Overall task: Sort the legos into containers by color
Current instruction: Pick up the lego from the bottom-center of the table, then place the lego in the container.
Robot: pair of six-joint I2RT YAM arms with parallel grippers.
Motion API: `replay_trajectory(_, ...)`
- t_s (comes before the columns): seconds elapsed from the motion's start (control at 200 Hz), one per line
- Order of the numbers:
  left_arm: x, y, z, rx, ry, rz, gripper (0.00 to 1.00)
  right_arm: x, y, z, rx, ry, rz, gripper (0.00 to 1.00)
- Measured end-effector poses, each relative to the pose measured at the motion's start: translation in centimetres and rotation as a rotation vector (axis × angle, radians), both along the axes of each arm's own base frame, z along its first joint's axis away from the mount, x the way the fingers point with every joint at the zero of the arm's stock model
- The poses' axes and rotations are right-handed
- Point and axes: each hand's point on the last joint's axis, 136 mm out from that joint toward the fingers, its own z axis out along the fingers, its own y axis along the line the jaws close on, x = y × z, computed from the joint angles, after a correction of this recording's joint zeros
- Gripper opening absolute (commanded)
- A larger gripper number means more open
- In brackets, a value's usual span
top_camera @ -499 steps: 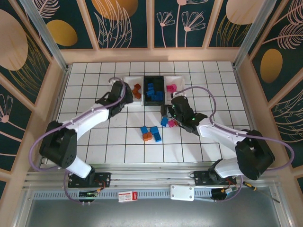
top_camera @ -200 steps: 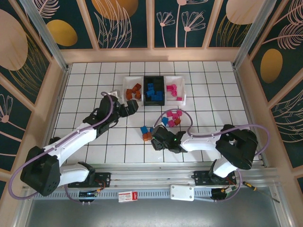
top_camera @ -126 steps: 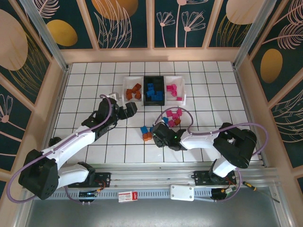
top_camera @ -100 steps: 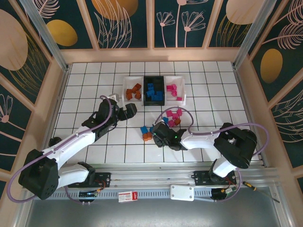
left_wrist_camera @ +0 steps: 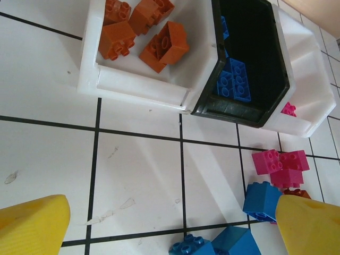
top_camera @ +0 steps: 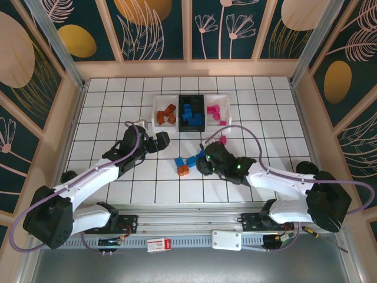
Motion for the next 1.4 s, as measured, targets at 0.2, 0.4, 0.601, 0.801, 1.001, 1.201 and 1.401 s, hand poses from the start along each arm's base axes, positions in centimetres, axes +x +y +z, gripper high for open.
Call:
replay_trajectory(0.2,-0.5,0.3,-0.7,0.008,0.014,-0.001,0.99,10.4,1.8,5.7,0.083,-0.111,-0.123,0.18)
replay_trajectory(0.4,-1.1,0.5,-1.3,0.011,0.021,-0.004,0.99,19.8,3.3,4.4,0.061,-0.119,-0.211,0.21)
replay_trajectory(0.601,-1.9,0.3,-2.2,0.015,0.044,-0.023,0.99,24.7,4.1,1.0,0.024,-0.080,-0.253,0.42)
replay_trajectory(0.801,-2.4,-0.1,-2.6,0.015,0.053,-0.043,0.98,25.6,4.0,-0.1,0.019,-0.051,-0.273,0.64)
replay_trajectory(1.001,-3.9,-2.3,-3.6,0.043,0.073,-0.126,0.90,23.9,3.2,0.0,0.020,-0.046,-0.273,0.64)
replay_trajectory(1.201,-7.0,-5.3,-6.2,0.124,0.130,-0.258,0.91,19.3,1.4,1.4,0.044,-0.055,-0.263,0.64)
replay_trajectory(1.401,-10.1,-7.9,-8.0,0.222,0.157,-0.380,0.79,15.9,-0.6,0.7,0.062,-0.040,-0.276,0.65)
